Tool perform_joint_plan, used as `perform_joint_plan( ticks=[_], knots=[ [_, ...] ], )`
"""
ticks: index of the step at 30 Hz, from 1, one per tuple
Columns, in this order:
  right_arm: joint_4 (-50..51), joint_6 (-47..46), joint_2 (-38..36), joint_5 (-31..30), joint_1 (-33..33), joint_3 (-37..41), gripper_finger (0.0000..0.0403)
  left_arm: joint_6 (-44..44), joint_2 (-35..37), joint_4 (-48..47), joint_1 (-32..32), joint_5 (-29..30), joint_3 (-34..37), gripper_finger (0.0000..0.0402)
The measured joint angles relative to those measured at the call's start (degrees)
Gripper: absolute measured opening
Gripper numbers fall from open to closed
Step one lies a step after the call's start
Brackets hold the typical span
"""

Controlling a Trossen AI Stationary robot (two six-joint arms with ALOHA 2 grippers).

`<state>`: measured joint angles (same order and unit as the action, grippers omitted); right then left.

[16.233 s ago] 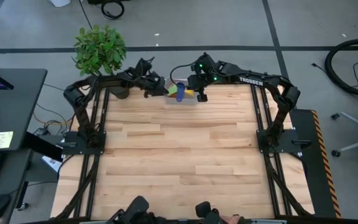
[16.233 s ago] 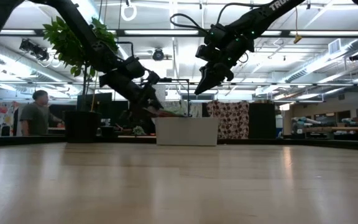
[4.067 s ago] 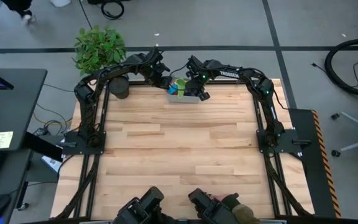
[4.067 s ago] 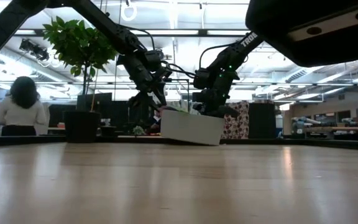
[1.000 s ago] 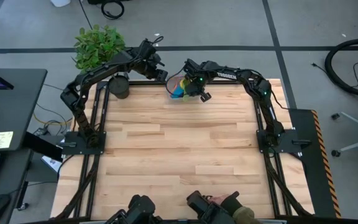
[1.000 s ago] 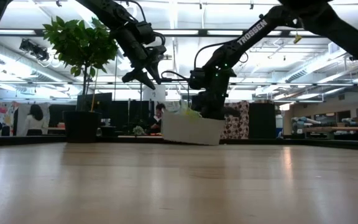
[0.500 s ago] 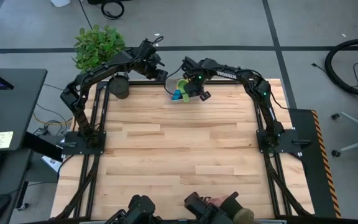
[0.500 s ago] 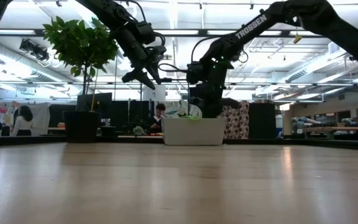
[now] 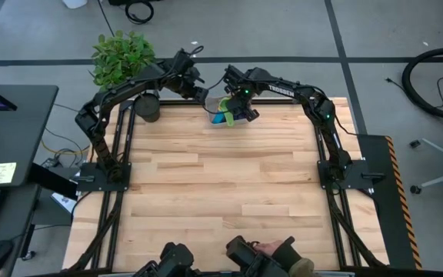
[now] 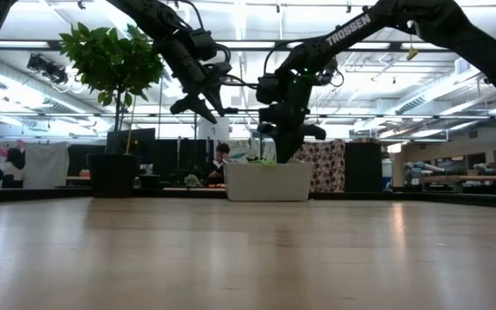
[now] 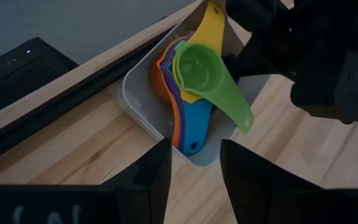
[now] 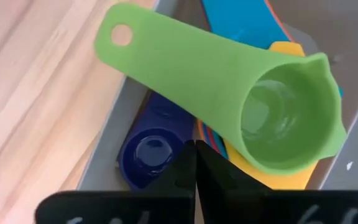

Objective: Nest measuring cups in basket
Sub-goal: Stack the dark blue measuring cup on top of the green measuring cup

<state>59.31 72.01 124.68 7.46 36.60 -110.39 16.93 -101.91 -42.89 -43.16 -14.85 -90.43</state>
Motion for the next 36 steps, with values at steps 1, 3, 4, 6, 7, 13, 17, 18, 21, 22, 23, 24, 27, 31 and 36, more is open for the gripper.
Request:
perform_joint_plan(
  ticks=[1,3,4,6,7,13,17,18,21,22,23,24,27,31,36],
  knots=[
    [-0.3,-0.6,0.0,-0.2,0.0,0.0,0.0008,0.0,0.0,0.0,0.0,0.0,0.0,0.0141],
    [-0.8,-2.0,0.0,-0.9,0.0,0.0,0.0010,0.0,0.0,0.0,0.0,0.0,0.0,0.0141],
    [-1.0,-2.8,0.0,-1.5,0.0,0.0,0.0011,0.0,0.0,0.0,0.0,0.0,0.0,0.0141],
    [-1.2,-3.8,0.0,-3.4,0.3,0.0,0.0012,0.0,0.0,0.0,0.0,0.0,0.0,0.0141],
    [-1.3,-4.8,0.0,-4.0,0.5,0.0,0.0012,0.0,0.0,0.0,0.0,0.0,0.0,0.0141],
    [-1.8,-7.7,0.0,-1.5,1.8,0.0,0.0016,0.4,0.0,0.0,0.0,0.0,0.0,0.0141],
    [-1.8,-8.0,0.0,-1.0,2.4,0.0,0.0027,0.4,0.0,-0.3,0.0,0.0,0.0,0.0141],
    [-1.8,-8.5,0.0,-0.8,2.6,0.0,0.0031,0.4,0.0,-0.5,0.0,0.0,0.0,0.0141],
    [-1.9,-11.2,0.0,-0.8,3.4,0.0,0.0048,0.3,0.1,-1.4,0.0,0.0,0.0,0.0141],
    [-1.9,-12.2,0.0,-0.8,3.7,0.0,0.0055,0.0,0.2,-1.6,0.0,0.0,0.0,0.0141],
    [-2.1,-13.7,0.0,-1.2,3.8,0.0,0.0062,-0.3,0.3,-1.6,0.0,-0.3,0.0,0.0141],
    [-2.4,-15.2,0.0,-1.6,3.8,0.0,0.0071,-0.7,0.4,-1.6,-0.2,-0.6,0.0,0.0141],
    [-2.4,-17.7,-0.1,-1.9,3.8,0.0,0.0095,-2.0,1.2,-1.6,-0.4,-1.2,0.0,0.0141],
    [-1.9,-19.0,-0.1,-2.0,3.5,0.0,0.0113,-5.2,2.0,-2.1,-0.5,-1.3,0.0,0.0141],
    [-0.4,-24.4,-0.1,-1.5,3.0,0.0,0.0112,-10.5,3.3,-2.0,-0.9,-1.3,0.0,0.0141]
  ],
)
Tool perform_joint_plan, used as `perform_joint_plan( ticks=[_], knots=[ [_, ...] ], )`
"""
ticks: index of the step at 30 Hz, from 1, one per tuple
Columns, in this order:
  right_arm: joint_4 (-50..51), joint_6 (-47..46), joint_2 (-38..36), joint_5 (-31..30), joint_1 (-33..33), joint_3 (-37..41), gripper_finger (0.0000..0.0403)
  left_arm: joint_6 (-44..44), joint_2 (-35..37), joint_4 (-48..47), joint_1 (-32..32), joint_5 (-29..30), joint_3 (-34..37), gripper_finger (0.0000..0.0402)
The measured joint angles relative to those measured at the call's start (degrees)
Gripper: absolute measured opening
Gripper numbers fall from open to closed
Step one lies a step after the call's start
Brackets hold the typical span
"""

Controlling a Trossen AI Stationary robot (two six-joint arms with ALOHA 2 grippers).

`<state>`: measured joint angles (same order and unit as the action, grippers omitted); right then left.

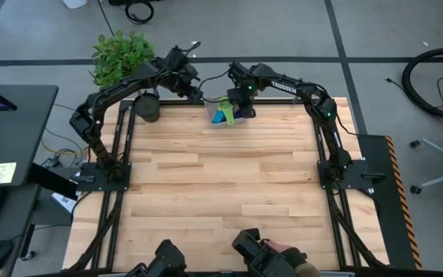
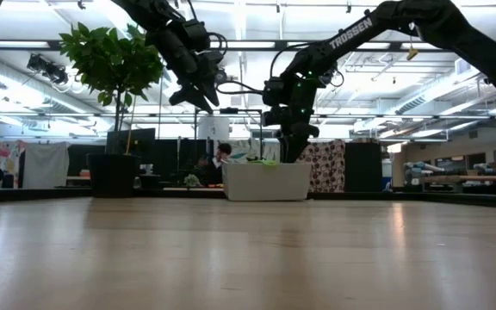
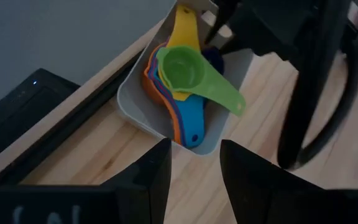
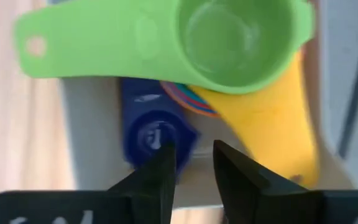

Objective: Nest measuring cups in basket
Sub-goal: Stack the dark blue measuring cup on top of the green measuring cup

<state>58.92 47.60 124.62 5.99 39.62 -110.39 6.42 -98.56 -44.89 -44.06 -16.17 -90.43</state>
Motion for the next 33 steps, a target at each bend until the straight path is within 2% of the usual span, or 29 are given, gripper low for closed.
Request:
perform_joint_plan(
  ticks=[12,18,27,33],
  knots=[
    [0.3,-6.9,1.1,5.1,2.9,0.0,0.0102,1.8,0.1,1.0,-2.5,0.5,0.0,0.0141],
    [1.4,-7.1,2.9,6.3,3.9,0.0,0.0103,3.2,0.1,2.5,-3.4,0.5,0.0,0.0141],
    [3.2,-9.3,2.8,6.4,3.8,0.9,0.0103,3.5,0.1,2.5,-3.3,0.4,0.0,0.0141],
    [2.7,-10.0,2.4,5.4,3.7,4.3,0.0103,3.5,0.1,2.4,-3.2,-2.4,0.0,0.0141]
  ],
)
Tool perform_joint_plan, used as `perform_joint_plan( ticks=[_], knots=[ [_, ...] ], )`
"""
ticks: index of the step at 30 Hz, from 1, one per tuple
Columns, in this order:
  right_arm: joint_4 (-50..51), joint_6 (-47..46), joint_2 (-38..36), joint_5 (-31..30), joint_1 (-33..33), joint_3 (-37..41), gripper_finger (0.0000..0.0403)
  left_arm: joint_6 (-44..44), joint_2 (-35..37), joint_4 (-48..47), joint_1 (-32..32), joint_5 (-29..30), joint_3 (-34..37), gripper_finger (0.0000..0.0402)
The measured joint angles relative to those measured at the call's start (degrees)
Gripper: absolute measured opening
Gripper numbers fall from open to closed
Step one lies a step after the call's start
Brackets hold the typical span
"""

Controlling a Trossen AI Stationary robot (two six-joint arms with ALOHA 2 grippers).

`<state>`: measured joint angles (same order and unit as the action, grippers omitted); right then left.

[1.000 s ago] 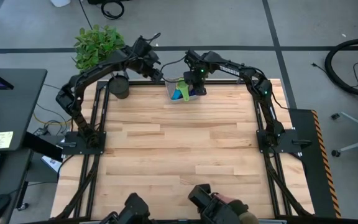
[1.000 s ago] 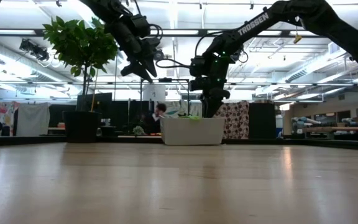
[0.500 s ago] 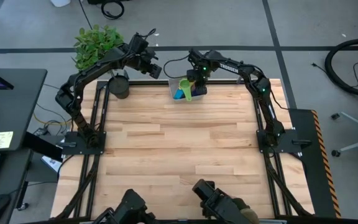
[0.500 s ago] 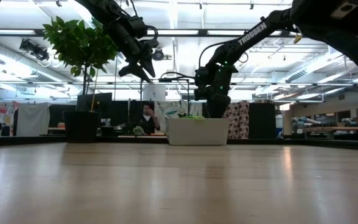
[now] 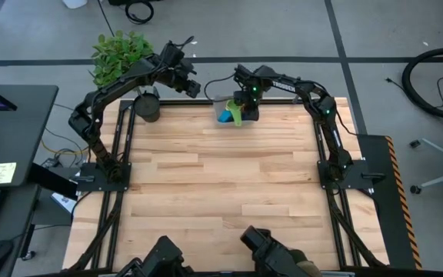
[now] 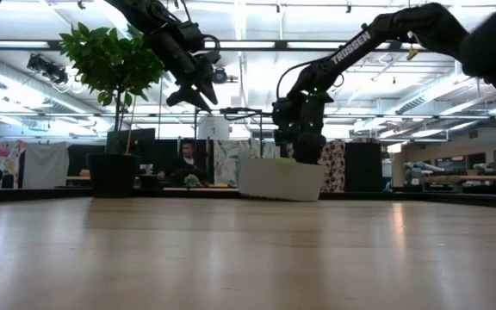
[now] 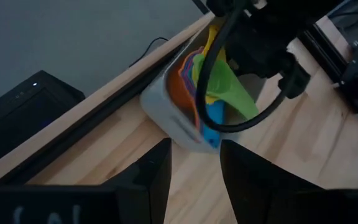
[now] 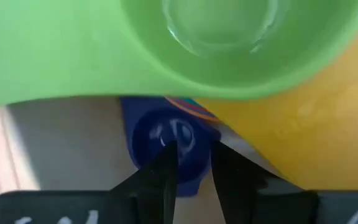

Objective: Nest measuring cups in basket
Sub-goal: Stack the dark blue measuring cup on top of the green measuring cup

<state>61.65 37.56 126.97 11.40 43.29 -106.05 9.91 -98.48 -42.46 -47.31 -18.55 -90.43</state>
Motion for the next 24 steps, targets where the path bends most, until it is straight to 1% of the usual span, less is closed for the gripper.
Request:
perform_joint_plan(
  ticks=[5,15,18,24],
  knots=[
    [-2.2,0.0,0.8,-2.6,-0.1,2.8,0.0103,0.0,0.0,0.0,0.1,-0.3,0.0,0.0141],
    [-3.4,0.6,0.6,-1.4,-0.2,3.4,0.0101,-0.1,0.0,0.6,0.0,-0.2,0.0,0.0141],
    [-3.3,1.9,0.6,0.1,-0.2,3.4,0.0093,-0.1,0.0,0.6,0.0,-0.2,0.0,0.0141],
    [-4.2,3.1,0.5,0.2,-0.2,4.0,0.0062,-0.1,0.0,0.7,0.0,-0.2,0.0,0.0141]
  ],
)
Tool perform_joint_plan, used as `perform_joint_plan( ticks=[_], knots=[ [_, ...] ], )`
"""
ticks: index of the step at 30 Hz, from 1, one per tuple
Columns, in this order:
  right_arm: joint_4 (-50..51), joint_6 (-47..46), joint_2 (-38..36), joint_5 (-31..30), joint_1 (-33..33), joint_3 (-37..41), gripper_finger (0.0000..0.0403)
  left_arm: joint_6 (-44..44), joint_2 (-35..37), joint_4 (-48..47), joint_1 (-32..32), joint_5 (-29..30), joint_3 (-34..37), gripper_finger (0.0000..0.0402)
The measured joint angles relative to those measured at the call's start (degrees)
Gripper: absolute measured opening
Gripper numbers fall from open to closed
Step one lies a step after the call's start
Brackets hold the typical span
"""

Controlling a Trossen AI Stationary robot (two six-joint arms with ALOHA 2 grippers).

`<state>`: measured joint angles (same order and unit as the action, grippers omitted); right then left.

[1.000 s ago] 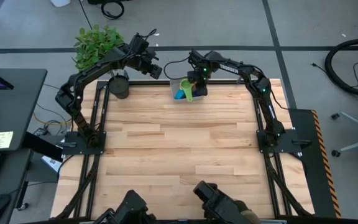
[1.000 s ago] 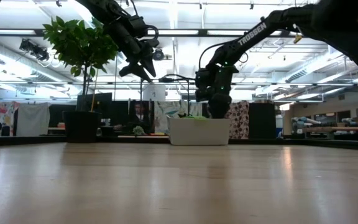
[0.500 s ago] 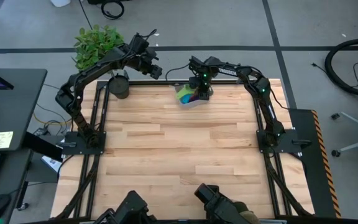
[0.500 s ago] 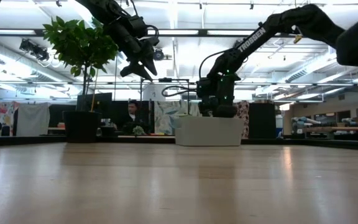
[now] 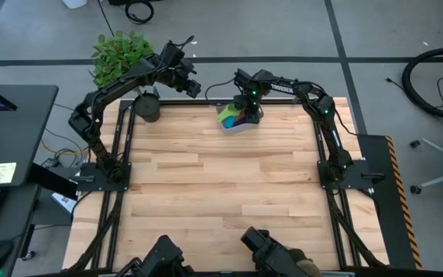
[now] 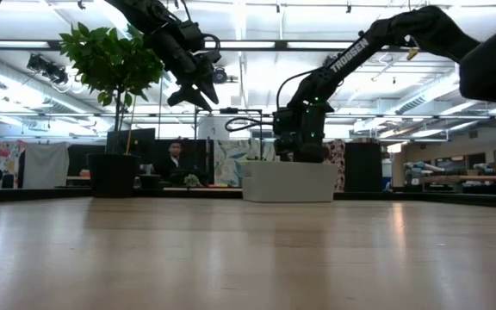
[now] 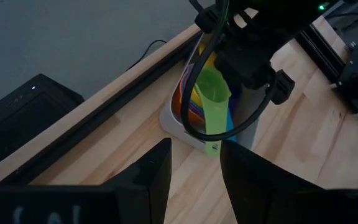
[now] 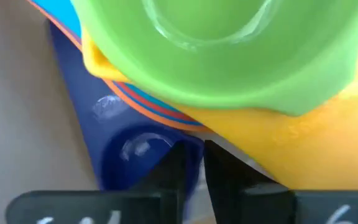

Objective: Nest measuring cups in basket
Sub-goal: Stack the dark blue measuring cup on top of the green measuring cup

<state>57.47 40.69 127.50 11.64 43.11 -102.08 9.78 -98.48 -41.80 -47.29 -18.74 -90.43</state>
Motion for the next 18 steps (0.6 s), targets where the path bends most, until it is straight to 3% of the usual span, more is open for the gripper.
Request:
perform_joint_plan(
  ticks=[6,18],
  knots=[
    [0.2,2.7,-0.2,-2.7,-0.1,0.6,0.0014,-0.1,0.0,0.0,0.0,0.0,0.0,0.0141],
    [4.7,3.5,-0.1,-3.5,-0.2,-1.7,0.0012,-0.1,0.0,0.0,0.0,0.0,0.0,0.0141]
  ],
)
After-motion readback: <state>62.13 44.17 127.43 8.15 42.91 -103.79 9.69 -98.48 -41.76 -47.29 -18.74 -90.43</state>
